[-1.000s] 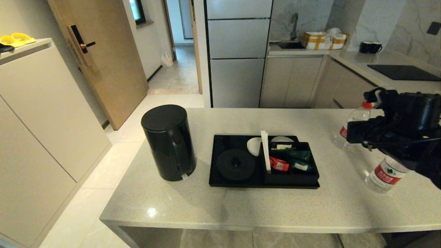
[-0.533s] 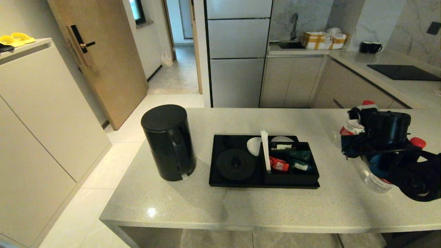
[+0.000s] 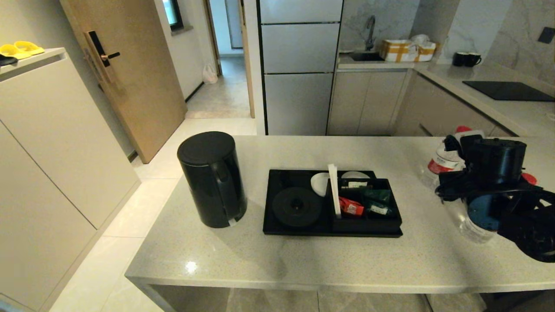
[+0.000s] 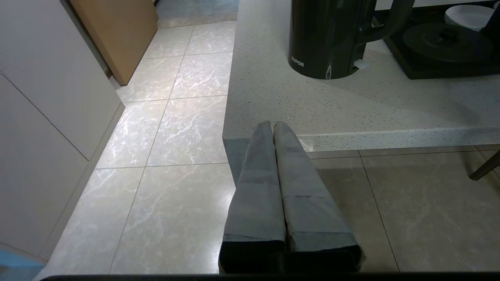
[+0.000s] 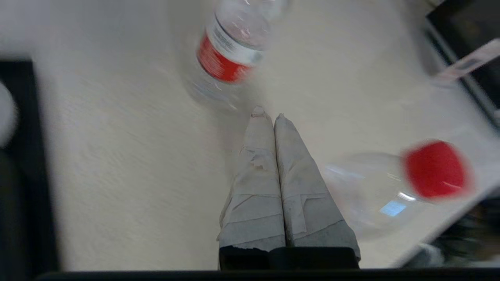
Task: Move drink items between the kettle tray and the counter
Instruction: Return the bottled water to its original position
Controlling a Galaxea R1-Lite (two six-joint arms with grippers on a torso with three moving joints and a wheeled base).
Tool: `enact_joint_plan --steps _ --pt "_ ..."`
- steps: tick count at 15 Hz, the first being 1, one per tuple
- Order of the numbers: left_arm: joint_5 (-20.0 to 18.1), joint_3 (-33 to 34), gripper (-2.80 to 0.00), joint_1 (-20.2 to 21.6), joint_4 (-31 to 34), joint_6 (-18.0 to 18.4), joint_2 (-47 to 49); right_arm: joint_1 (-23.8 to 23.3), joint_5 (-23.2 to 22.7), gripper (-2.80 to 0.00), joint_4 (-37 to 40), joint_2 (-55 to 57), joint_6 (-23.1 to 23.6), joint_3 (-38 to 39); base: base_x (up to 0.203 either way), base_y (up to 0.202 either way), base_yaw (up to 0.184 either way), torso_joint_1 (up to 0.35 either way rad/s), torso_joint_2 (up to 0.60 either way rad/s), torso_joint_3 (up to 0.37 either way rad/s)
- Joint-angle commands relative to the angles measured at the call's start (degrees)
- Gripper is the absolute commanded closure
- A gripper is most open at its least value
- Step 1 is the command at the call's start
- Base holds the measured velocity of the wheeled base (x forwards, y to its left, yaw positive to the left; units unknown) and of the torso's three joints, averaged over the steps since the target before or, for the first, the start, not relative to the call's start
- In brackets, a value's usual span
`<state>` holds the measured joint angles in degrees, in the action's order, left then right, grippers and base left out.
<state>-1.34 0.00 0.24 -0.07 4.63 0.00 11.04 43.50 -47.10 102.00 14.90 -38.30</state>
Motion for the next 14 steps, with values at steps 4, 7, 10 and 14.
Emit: enact_joint_plan --steps 4,7,10,14 --pt "0.0 0.0 0.00 0.0 0.0 0.1 0.0 -2.8 -3.1 0.00 31.7 -21.3 1.6 -0.9 0.000 0.000 0.000 0.000 0.00 0.000" --pt "0.0 0.0 0.00 0.0 0.0 0.1 0.0 -6.9 -4.0 0.00 46.7 -26.4 2.1 -4.0 0.000 0.000 0.000 0.000 0.00 0.000" --pt "0.0 0.0 0.00 0.0 0.0 0.0 0.0 -10.0 -4.4 -2.80 44.7 -24.7 2.7 -4.6 0.000 0.000 0.000 0.000 0.00 0.000" --pt "0.0 0.0 0.00 0.0 0.0 0.0 0.0 -9.9 -7.7 -2.80 43.1 -24.8 3.7 -2.6 0.000 0.000 0.000 0.000 0.00 0.000"
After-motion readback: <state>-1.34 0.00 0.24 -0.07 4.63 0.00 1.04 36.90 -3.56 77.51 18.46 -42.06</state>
